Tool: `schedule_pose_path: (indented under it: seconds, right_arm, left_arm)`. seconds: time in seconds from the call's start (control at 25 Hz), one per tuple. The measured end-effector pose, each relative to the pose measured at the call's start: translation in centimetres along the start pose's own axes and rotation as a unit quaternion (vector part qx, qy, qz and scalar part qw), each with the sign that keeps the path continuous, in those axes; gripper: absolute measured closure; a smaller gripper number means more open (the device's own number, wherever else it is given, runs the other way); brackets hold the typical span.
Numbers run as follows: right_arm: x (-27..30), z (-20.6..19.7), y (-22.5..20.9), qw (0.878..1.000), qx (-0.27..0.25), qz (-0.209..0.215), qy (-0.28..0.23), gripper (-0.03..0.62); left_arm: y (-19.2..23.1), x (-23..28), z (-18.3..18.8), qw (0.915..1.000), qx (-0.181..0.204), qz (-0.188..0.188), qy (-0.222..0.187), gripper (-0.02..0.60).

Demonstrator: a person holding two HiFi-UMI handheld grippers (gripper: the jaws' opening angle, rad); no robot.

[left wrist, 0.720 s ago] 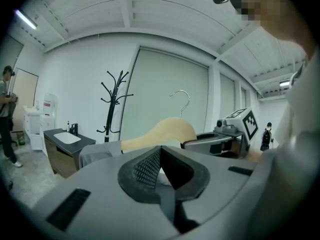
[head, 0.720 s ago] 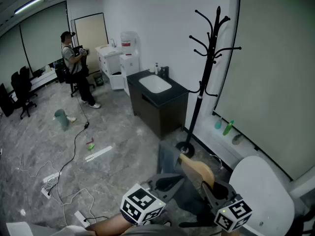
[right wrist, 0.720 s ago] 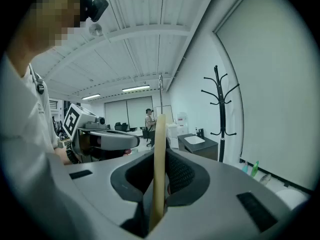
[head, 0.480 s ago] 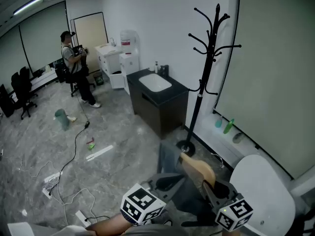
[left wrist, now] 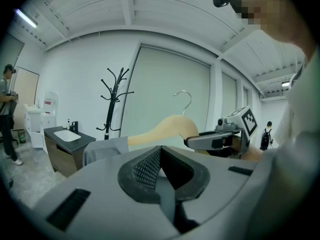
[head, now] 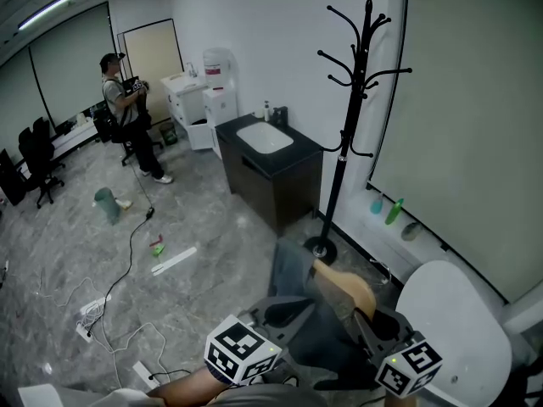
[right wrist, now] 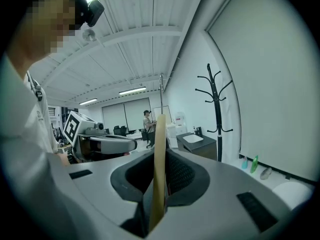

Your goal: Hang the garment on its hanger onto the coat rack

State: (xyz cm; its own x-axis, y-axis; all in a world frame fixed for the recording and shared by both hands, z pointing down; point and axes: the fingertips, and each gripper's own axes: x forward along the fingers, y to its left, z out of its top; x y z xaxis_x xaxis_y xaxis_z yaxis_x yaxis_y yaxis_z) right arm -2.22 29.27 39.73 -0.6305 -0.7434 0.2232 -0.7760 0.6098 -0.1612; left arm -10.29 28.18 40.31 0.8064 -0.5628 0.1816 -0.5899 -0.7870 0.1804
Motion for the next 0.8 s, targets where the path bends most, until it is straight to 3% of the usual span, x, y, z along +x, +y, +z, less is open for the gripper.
schedule_pose_path:
  seconds: [0.4,0.8]
  right_arm:
    - [-0.9,1.4,-4.3,1.000,-0.002,-0.001,-0.012,0.530]
    - [1.3,3.0,-9.9,0.999,-0.007,-0.035,-0.013,0.530]
  left_arm:
    - [1.0,3.4,0.4,0.9995,-0.005,0.032,0.000,0.577]
    - [4.0,9.0,2.0,0.9998,0.000,0.018,-0.005,0.577]
